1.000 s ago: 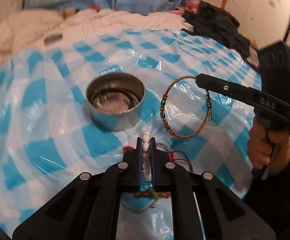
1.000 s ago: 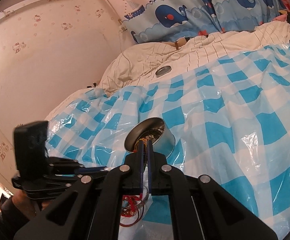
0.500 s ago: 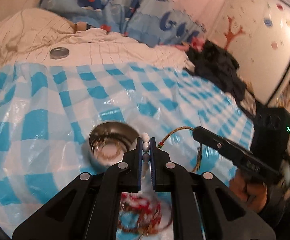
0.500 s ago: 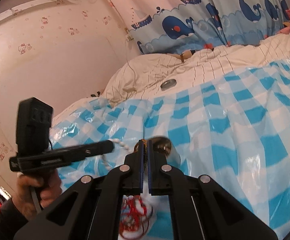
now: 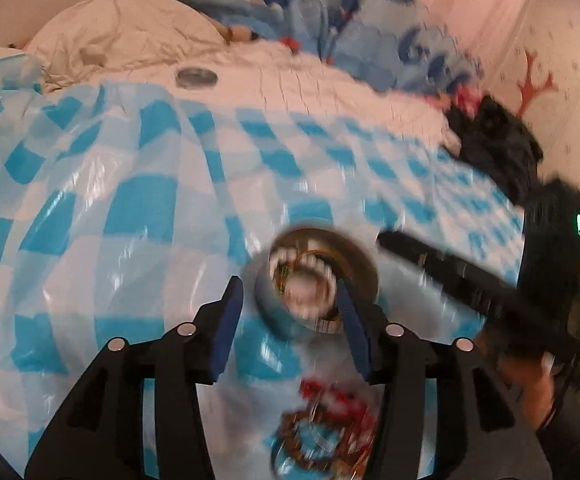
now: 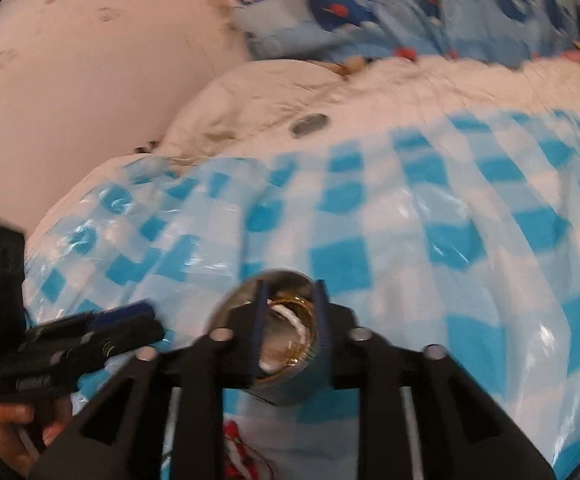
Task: Organize jewelry
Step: 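Grasp the white bead bracelet with the left tool and drop it into the tin, then lift red string bracelets with the right tool and drop them into the tin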
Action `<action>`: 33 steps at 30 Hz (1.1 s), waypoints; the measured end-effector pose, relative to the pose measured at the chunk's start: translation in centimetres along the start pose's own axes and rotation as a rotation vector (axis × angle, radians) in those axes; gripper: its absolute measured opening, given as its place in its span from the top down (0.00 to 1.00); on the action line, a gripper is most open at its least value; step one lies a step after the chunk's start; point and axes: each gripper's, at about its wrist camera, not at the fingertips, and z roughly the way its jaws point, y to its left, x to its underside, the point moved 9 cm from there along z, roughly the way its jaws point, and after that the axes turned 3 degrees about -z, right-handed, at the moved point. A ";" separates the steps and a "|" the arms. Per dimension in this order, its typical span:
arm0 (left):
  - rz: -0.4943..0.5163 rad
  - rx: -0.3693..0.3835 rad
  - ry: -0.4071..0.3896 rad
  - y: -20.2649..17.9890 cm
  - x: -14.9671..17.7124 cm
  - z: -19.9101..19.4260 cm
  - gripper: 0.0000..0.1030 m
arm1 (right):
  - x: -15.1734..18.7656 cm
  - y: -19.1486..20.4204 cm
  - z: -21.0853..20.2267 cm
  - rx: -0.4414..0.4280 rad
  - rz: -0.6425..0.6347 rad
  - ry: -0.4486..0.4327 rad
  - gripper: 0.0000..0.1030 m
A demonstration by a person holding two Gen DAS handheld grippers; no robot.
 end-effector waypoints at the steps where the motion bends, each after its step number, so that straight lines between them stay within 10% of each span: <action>1: 0.026 0.004 0.033 -0.3 1.0 0.2 0.53 | 0.5 -0.5 -0.7 0.009 0.010 0.009 0.74; 8: 0.241 0.049 0.213 -3.4 8.0 1.9 0.50 | 6.3 -2.7 -6.2 -0.032 0.109 0.078 0.59; 23: 0.368 0.128 0.195 -7.9 9.6 1.5 0.37 | 9.9 -1.8 -6.9 -0.034 0.103 0.121 0.57; 28: 0.347 0.144 0.201 -8.5 9.7 2.2 0.97 | 10.1 -1.7 -6.6 -0.032 0.096 0.131 0.57; 33: 0.266 0.242 0.153 -8.4 7.6 0.0 0.98 | 10.5 -1.5 -6.4 -0.042 0.100 0.151 0.57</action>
